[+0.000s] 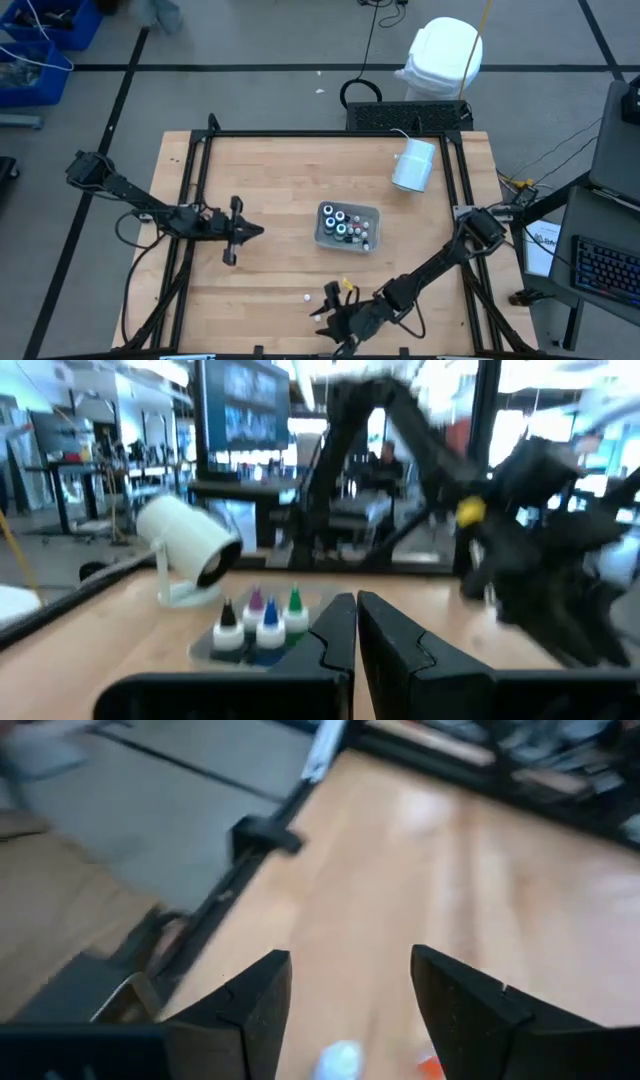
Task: Pick & Place food coloring
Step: Put the small yellow bottle into the gray bin
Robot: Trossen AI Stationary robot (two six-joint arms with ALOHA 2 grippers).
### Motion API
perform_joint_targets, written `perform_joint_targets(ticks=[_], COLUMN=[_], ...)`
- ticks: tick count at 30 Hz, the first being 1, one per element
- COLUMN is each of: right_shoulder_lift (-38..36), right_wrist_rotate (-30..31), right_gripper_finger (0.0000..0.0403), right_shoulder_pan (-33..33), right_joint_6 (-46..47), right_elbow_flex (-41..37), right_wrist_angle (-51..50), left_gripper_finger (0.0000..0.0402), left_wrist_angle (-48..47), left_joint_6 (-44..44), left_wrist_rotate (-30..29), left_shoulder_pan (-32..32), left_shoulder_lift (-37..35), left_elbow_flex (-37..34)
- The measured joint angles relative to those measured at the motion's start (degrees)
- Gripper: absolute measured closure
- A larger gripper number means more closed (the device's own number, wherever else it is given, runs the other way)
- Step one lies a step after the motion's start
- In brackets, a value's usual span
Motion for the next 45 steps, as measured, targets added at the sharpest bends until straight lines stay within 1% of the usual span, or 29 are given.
perform_joint_targets(ticks=[3,5,9,14,17,20,26,31,35,37,41,45], right_shoulder_lift=[0.1,0.1,0.0,0.0,0.0,0.0,0.2,0.2,0.2,0.7,3.3,3.6], right_wrist_rotate=[-6.8,-8.3,-8.3,-8.1,-8.2,-8.4,-8.6,-11.6,-11.5,-11.2,-6.5,-5.6], right_gripper_finger=[0.0206,0.021,0.0215,0.0213,0.0212,0.0212,0.0217,0.0218,0.0218,0.0218,0.0218,0.0218], right_shoulder_pan=[-1.2,-1.9,-2.7,-3.0,-3.0,-3.0,-3.3,-3.4,-3.3,-3.0,-2.7,-3.4], right_joint_6=[3.6,4.4,3.6,1.6,0.9,0.8,2.5,2.2,3.7,4.1,1.9,2.4], right_elbow_flex=[-1.8,-2.2,-3.4,-4.3,-4.8,-4.8,-4.8,-4.8,-4.8,-4.7,-4.7,-4.8], right_wrist_angle=[2.4,4.3,6.3,11.4,12.0,12.0,8.5,6.6,5.0,6.3,9.3,8.4], left_gripper_finger=[0.0378,0.0378,0.0378,0.0378,0.0378,0.0378,0.0378,0.0378,0.0378,0.0378,0.0378,0.0378], left_wrist_angle=[2.7,2.6,1.1,0.3,0.3,-0.1,-0.3,-0.3,-0.3,-0.3,-0.3,-0.3], left_joint_6=[3.3,6.6,6.9,7.5,6.9,6.9,5.2,5.0,3.8,3.8,4.5,6.5], left_wrist_rotate=[0.0,0.0,-0.4,-1.1,-1.5,-1.5,-1.5,-1.5,-1.4,-1.4,-1.4,-1.5], left_shoulder_pan=[0.0,0.0,0.0,0.0,0.0,0.0,0.0,0.0,0.0,0.0,0.0,0.0], left_shoulder_lift=[0.0,0.0,0.0,0.0,0.0,0.0,0.0,0.0,0.0,0.0,0.0,0.0], left_elbow_flex=[0.0,0.0,0.0,0.0,0.0,0.0,0.0,0.0,0.0,0.0,0.0,0.0])
